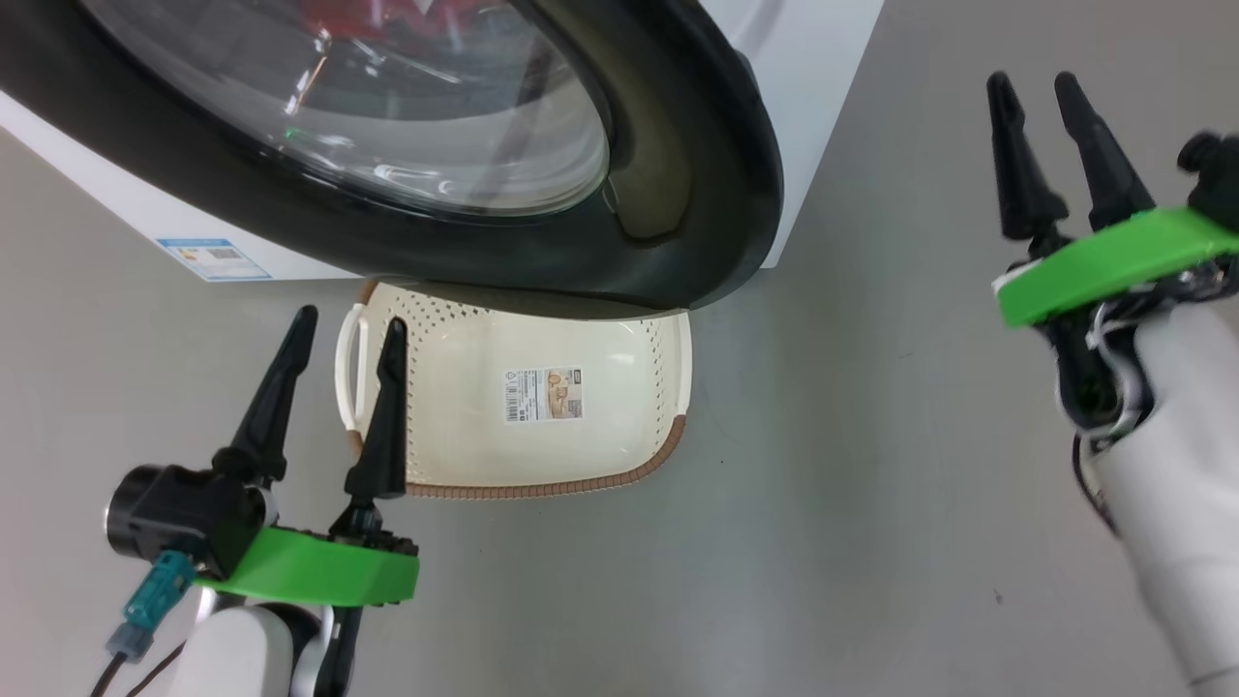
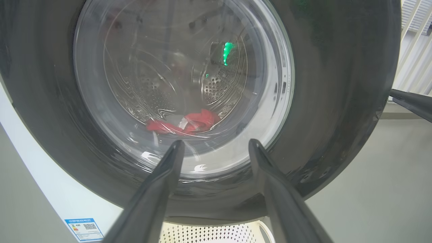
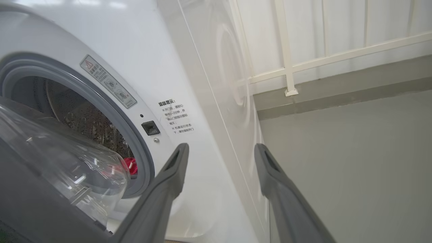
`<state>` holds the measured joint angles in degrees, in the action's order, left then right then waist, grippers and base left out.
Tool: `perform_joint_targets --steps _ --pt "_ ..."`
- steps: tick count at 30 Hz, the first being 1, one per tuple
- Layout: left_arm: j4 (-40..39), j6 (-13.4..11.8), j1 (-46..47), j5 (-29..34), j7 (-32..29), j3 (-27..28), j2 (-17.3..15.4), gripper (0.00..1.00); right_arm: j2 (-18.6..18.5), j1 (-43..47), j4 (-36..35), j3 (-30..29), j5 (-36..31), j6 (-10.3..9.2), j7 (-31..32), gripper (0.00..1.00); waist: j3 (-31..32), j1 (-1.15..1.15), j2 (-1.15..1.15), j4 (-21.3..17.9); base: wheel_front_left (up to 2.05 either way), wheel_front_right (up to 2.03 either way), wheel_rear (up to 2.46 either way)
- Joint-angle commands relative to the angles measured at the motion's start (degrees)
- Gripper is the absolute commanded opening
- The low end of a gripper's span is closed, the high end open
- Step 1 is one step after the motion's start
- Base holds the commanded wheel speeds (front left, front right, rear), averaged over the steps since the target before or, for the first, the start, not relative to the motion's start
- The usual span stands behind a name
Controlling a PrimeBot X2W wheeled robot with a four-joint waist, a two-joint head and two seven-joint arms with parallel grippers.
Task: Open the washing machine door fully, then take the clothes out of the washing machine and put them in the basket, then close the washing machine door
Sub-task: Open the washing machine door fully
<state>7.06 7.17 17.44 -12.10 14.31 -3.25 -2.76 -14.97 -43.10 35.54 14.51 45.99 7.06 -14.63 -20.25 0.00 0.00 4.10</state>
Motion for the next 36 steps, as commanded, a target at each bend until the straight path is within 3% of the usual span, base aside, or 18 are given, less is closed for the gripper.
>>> perform_joint_targets --steps 1,7,12,20,36 --pt "-1.73 0.32 -0.67 0.33 0.69 2.18 -0.89 1.00 1.77 2.63 -2.46 -0.96 -3.34 0.43 -0.34 1.00 0.01 0.00 0.00 -0.25 0.00 0.00 0.00" --pt "-2.23 0.32 -0.14 0.96 0.69 2.85 -0.60 1.00 9.36 13.13 -16.92 -11.25 -23.90 0.43 -0.36 1.00 -0.24 0.00 0.00 -0.42 0.00 0.00 0.00" --pt "-4.03 0.32 0.22 1.23 0.69 2.97 -0.39 1.00 11.00 18.81 -25.27 -12.11 -28.98 0.43 -0.36 1.00 -0.38 0.00 0.00 -0.43 0.00 0.00 0.00" --pt "-5.43 0.32 -0.40 1.28 0.69 3.46 -0.17 1.00 11.93 25.61 -32.68 -13.50 -33.21 0.43 -0.36 1.00 -0.53 0.00 0.00 -0.23 0.00 0.00 0.00" --pt "-5.20 0.29 -0.88 1.14 0.69 3.53 -0.12 1.00 12.08 28.90 -33.14 -12.14 -33.02 0.43 -0.37 1.00 0.26 0.00 0.00 -0.33 0.00 0.00 0.00"
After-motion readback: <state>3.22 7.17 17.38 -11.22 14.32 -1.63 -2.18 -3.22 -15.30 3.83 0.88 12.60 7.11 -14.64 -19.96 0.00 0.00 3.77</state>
